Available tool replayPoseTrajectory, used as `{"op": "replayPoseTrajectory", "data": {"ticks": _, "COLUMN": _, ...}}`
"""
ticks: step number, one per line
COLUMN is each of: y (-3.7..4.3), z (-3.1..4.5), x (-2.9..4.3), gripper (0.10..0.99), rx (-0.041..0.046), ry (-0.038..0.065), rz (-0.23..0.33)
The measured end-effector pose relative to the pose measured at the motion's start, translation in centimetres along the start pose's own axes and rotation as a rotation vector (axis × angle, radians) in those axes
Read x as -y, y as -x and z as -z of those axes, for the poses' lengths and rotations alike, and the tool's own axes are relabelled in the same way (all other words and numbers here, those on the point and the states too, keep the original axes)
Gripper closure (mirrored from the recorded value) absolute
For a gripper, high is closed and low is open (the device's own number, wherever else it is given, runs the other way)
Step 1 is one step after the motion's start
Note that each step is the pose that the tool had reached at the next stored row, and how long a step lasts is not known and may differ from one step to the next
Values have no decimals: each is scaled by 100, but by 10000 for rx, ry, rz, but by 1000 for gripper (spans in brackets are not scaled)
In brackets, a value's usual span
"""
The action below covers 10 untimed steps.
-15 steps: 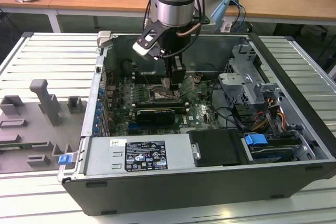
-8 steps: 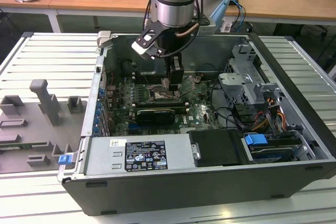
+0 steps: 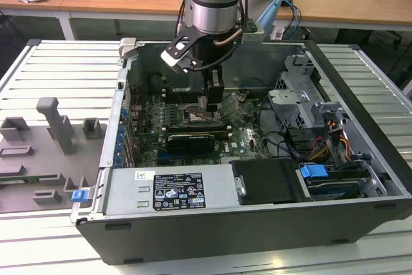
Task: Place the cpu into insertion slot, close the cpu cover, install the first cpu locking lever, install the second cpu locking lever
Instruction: 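Place the cpu into insertion slot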
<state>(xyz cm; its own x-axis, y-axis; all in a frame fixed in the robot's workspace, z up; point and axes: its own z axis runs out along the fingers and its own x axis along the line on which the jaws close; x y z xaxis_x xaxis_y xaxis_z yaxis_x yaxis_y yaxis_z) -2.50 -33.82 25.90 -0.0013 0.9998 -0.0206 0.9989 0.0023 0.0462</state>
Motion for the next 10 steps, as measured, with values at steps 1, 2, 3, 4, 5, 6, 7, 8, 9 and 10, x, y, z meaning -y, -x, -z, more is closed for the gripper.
{"op": "replayPoseTrajectory", "data": {"ticks": 1, "y": -2, "z": -9, "x": 2, "gripper": 561, "rx": 0, "ry": 1, "rz": 0}}
{"op": "replayPoseTrajectory", "data": {"ticks": 2, "y": -6, "z": -30, "x": 26, "gripper": 561, "rx": 0, "ry": 16, "rz": 4}}
{"op": "replayPoseTrajectory", "data": {"ticks": 3, "y": -14, "z": -50, "x": 46, "gripper": 561, "rx": -1, "ry": 32, "rz": 15}}
{"op": "replayPoseTrajectory", "data": {"ticks": 4, "y": -19, "z": -63, "x": 54, "gripper": 561, "rx": -1, "ry": 35, "rz": 24}}
{"op": "replayPoseTrajectory", "data": {"ticks": 5, "y": -25, "z": -76, "x": 64, "gripper": 561, "rx": -2, "ry": 37, "rz": 34}}
{"op": "replayPoseTrajectory", "data": {"ticks": 6, "y": -36, "z": -107, "x": 85, "gripper": 561, "rx": -4, "ry": 41, "rz": 71}}
{"op": "replayPoseTrajectory", "data": {"ticks": 7, "y": -46, "z": -130, "x": 92, "gripper": 561, "rx": -6, "ry": 42, "rz": 96}}
{"op": "replayPoseTrajectory", "data": {"ticks": 8, "y": -57, "z": -146, "x": 95, "gripper": 561, "rx": -6, "ry": 42, "rz": 112}}
{"op": "replayPoseTrajectory", "data": {"ticks": 9, "y": -69, "z": -163, "x": 98, "gripper": 561, "rx": -6, "ry": 41, "rz": 130}}
{"op": "replayPoseTrajectory", "data": {"ticks": 10, "y": -79, "z": -178, "x": 101, "gripper": 561, "rx": -8, "ry": 42, "rz": 146}}
